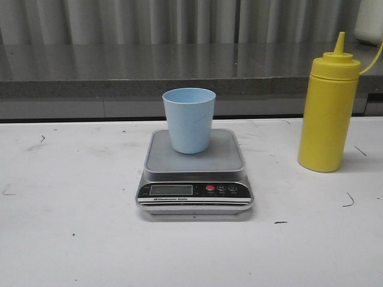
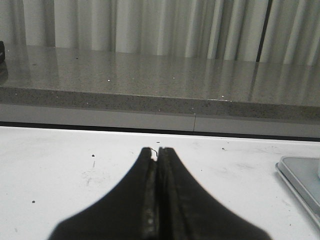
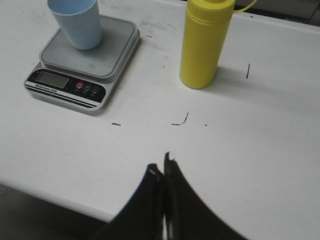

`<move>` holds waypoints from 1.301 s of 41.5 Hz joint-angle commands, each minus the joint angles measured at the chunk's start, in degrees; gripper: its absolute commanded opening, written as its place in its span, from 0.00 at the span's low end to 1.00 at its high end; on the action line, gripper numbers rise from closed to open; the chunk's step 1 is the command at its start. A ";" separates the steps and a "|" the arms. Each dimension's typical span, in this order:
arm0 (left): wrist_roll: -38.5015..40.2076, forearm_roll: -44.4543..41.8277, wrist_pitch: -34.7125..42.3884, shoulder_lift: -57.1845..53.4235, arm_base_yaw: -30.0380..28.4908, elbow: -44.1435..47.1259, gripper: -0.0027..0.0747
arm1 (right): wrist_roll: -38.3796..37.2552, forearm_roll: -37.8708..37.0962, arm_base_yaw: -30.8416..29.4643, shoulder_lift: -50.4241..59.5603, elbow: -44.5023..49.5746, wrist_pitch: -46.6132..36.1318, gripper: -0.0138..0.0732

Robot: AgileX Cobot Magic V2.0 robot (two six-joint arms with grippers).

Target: Pour seasoning into cup on scale with both arms

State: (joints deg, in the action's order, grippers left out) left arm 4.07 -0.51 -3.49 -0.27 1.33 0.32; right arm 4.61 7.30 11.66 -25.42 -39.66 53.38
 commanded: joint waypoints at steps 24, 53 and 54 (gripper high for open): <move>-0.15 0.51 4.88 -1.00 0.48 1.28 0.01 | 0.55 -4.39 -10.65 24.07 33.50 -42.58 0.02; -0.15 0.51 4.88 -0.89 0.48 1.28 0.01 | 0.55 -4.14 -8.13 26.94 40.85 -54.00 0.02; -0.15 0.51 4.88 -0.89 0.48 1.28 0.01 | 0.55 -4.14 -8.13 26.94 40.85 -54.16 0.02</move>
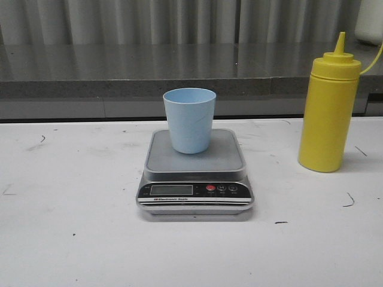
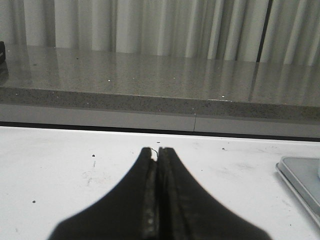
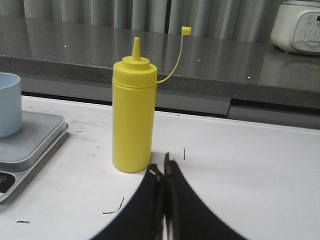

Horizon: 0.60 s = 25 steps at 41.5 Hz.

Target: Pour seasoning into cup on scale with both arms

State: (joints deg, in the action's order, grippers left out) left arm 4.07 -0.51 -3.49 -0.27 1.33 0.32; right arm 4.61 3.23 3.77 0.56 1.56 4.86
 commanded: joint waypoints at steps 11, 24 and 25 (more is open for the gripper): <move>-0.15 0.51 4.88 -0.89 0.48 1.28 0.01 | -9.95 -5.95 -0.24 0.96 -0.32 -6.22 0.02; -0.15 0.51 4.88 -0.89 0.48 1.28 0.01 | -10.54 -5.89 -1.41 0.96 -0.32 -4.86 0.02; -0.15 0.51 4.88 -0.89 0.48 1.28 0.01 | -10.54 -5.89 -1.68 0.96 -0.32 -4.86 0.02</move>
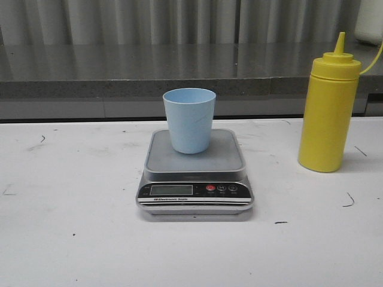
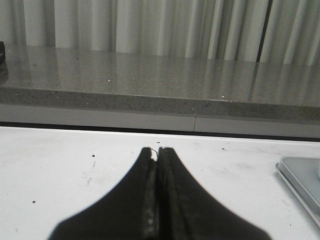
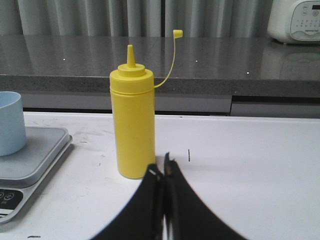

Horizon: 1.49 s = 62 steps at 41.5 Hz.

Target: Pour seasoning into cup on scale with both arms

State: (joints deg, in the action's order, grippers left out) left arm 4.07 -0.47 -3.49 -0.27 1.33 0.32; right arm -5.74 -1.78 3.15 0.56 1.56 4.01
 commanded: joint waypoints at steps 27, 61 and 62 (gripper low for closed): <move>-0.15 0.47 4.88 -0.89 0.48 1.28 0.01 | 3.95 2.71 -1.98 1.02 -0.32 -4.01 0.02; -0.15 0.47 4.88 -0.89 0.48 1.28 0.01 | 3.94 2.75 -1.98 0.97 -0.32 -4.01 0.02; -0.15 0.47 4.88 -0.89 0.48 1.28 0.01 | 3.94 2.75 -1.98 0.97 -0.32 -4.01 0.02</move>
